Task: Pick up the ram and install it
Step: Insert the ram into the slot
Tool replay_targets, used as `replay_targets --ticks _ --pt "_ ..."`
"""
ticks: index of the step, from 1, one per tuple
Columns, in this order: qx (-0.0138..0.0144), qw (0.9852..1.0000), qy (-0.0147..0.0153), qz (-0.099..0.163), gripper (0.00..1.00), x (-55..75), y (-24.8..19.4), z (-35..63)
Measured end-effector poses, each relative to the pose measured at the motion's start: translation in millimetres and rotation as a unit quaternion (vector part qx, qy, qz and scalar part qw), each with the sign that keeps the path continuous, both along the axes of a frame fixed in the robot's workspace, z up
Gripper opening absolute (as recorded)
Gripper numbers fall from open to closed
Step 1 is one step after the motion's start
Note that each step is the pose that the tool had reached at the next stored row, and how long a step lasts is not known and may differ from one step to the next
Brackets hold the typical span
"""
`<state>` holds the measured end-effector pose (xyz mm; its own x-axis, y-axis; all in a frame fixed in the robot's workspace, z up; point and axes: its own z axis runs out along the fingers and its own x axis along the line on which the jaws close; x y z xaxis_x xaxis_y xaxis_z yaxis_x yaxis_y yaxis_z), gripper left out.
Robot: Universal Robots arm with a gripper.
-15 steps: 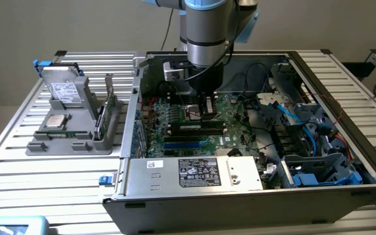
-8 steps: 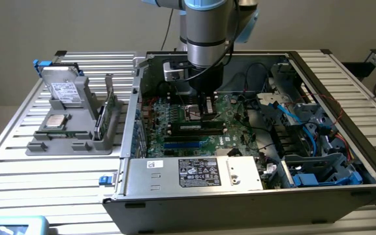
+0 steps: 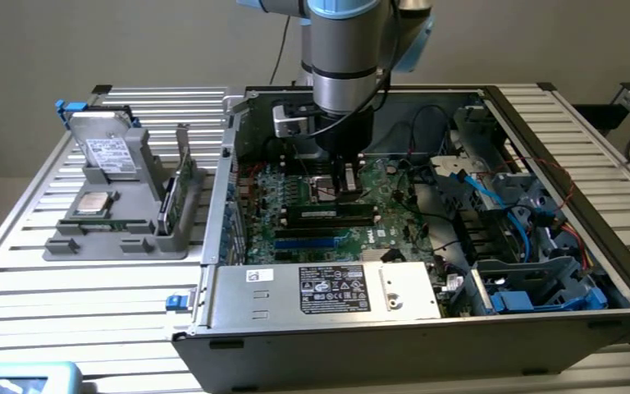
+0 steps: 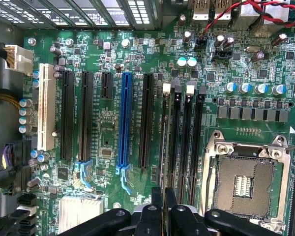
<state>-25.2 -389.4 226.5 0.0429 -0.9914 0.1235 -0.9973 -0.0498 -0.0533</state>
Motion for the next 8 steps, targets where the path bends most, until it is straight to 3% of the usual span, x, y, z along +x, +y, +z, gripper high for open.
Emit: replay_targets --ticks 8 --pt "0.0001 1.0 -0.0001 0.0 0.14 0.0 -0.5 -0.5"
